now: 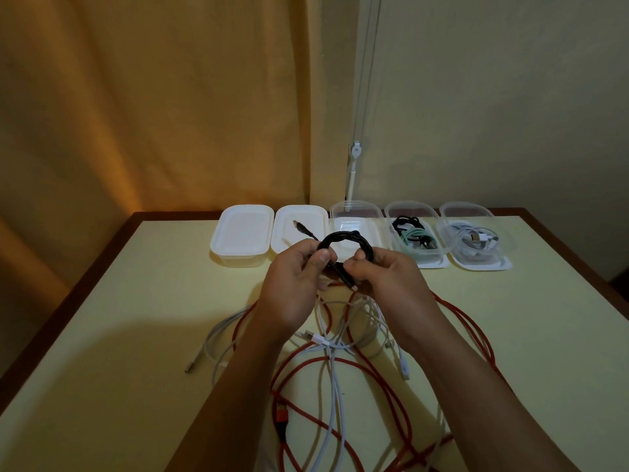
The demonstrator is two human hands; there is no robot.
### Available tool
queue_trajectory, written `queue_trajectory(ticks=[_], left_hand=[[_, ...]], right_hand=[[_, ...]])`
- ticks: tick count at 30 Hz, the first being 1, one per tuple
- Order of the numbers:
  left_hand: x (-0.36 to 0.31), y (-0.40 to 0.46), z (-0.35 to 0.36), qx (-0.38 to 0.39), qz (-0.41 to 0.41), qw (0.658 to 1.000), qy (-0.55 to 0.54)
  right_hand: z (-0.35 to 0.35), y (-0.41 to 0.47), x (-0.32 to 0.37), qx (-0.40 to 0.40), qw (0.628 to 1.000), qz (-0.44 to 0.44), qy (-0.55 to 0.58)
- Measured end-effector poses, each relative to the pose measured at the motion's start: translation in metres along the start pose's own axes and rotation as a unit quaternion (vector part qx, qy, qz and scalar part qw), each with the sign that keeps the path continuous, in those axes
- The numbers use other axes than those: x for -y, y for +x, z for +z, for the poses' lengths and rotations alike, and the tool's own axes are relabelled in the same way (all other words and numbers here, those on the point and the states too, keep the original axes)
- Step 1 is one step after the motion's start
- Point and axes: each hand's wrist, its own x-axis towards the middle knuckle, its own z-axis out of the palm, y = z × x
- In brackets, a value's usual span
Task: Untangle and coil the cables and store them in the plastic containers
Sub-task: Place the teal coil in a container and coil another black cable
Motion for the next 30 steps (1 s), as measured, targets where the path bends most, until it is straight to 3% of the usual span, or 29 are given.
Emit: queue_trajectory(ticks=[7,11,13,24,30], left_hand=[[0.005,0.003,0.003,-0.06,0.021,0.997,0.033],[0.006,0.006,-0.016,-0.143,-0.039,0.989,-0.023],[0.009,0.007,-0.034,-0.159,-0.03,0.986,-0.042],[0.01,0.004,-0.016,-0.109,-0.013,0.991,-0.081],[0.009,0.003,-0.01,-0.115,-0.035,0.989,-0.09]], right_hand=[[0.002,0.002,-0.005,-0.078,0.994,-0.037,-0.074],[-0.013,0.003,-0.003,-0.135,0.983,-0.06,-0.112],[-0.024,0.004,0.001,-0.153,0.982,-0.058,-0.094],[0.0,-0.001,-0.002,-0.045,0.992,-0.065,-0.096],[0.005,0.002,-0.003,-0.013,0.998,-0.01,0.062]])
